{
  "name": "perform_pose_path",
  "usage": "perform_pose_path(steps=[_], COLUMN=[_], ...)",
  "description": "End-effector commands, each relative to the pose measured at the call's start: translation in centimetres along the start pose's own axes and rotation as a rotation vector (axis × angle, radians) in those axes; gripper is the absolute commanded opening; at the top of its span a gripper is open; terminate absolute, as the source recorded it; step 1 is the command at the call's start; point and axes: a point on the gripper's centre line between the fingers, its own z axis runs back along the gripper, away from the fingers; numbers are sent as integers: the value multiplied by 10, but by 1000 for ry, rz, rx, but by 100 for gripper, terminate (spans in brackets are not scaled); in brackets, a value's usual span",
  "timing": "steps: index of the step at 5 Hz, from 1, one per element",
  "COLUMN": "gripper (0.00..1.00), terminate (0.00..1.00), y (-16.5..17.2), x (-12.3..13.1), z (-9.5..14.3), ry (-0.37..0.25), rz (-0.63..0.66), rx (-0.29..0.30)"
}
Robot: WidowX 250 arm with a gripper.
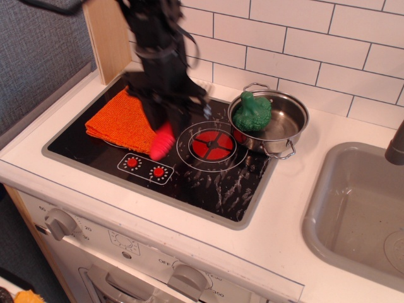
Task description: Move the red fork to the right burner.
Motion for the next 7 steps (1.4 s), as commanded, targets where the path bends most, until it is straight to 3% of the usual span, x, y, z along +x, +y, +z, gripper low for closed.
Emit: perform_pose_path(steps=[1, 2, 3, 4, 5, 6, 7], gripper=[0, 0, 100, 100, 100, 100, 100], terminate=[0, 0, 0, 0, 0, 0, 0], y=[-18, -23, -26, -25, -15, 4, 15], x=[12, 11, 11, 13, 13, 7, 5], z=[-10, -19, -22, -9, 25, 48, 44], ry=[29, 64, 79, 39, -57, -108, -94], rz=[-22, -23, -35, -63, -68, -68, -43], rx=[18, 22, 25, 40, 57, 70, 72])
